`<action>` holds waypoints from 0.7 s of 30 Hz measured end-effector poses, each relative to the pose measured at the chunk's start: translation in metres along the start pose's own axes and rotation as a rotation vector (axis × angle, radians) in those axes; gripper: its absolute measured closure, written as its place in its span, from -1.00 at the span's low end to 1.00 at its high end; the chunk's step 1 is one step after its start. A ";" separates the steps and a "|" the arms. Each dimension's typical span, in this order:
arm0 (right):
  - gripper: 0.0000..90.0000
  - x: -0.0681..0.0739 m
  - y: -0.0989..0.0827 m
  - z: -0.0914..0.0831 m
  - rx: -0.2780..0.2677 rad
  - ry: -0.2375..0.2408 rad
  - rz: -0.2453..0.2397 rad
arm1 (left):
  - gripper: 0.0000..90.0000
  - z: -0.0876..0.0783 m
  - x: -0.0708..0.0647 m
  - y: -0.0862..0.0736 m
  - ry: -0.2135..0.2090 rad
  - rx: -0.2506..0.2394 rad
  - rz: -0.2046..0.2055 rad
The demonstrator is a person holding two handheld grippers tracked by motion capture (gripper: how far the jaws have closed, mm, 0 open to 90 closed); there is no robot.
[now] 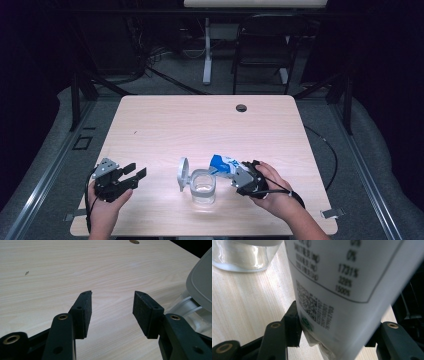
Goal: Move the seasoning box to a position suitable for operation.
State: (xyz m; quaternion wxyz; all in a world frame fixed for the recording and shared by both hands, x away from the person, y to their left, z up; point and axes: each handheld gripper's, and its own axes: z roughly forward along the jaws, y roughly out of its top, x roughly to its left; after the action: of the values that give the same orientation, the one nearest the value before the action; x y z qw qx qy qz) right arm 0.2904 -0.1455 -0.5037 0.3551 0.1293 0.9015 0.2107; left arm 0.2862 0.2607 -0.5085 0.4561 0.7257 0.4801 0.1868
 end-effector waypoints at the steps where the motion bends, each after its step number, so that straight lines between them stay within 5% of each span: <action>1: 0.03 0.000 0.000 0.000 0.004 0.000 0.001 | 0.11 0.000 0.000 0.000 0.001 0.002 -0.001; 21: 0.03 0.006 0.002 0.006 0.060 -0.027 -0.092 | 0.11 0.000 0.000 0.001 -0.004 -0.004 -0.011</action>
State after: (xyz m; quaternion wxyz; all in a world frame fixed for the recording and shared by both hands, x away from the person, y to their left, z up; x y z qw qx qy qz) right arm 0.2900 -0.1393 -0.5103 0.3727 0.1010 0.9075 0.1653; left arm 0.2868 0.2609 -0.5076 0.4597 0.7224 0.4828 0.1837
